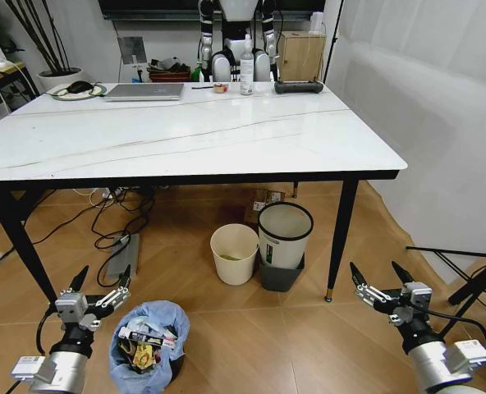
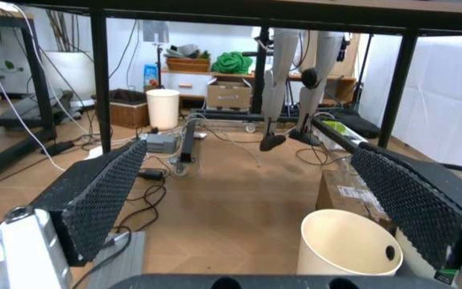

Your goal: Pick up the trash bin and place the trash from the table into it.

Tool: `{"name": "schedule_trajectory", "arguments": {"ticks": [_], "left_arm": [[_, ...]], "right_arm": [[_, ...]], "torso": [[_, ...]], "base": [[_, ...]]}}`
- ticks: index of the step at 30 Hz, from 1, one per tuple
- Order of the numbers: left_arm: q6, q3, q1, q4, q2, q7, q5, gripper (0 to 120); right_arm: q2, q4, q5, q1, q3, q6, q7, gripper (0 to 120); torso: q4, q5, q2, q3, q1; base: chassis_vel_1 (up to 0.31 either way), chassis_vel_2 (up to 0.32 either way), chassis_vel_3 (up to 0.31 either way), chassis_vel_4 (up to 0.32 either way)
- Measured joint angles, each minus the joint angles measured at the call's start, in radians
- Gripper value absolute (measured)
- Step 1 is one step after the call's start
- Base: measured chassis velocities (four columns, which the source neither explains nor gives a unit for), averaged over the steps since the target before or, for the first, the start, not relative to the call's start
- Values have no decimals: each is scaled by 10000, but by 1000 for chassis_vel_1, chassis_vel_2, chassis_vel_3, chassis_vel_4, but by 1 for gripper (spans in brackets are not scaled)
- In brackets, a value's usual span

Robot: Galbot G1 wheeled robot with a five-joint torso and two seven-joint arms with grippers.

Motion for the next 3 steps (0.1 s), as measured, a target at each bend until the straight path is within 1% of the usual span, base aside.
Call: {"name": "schedule_trajectory", "arguments": {"ticks": [3], "left_arm": [[3, 0, -2, 10, 0, 0, -4, 100]], "right_arm": [[0, 0, 0, 0, 0, 0, 0, 100]], "torso": [[0, 0, 0, 0, 0]], "base": [[0, 0, 0, 0]]}}
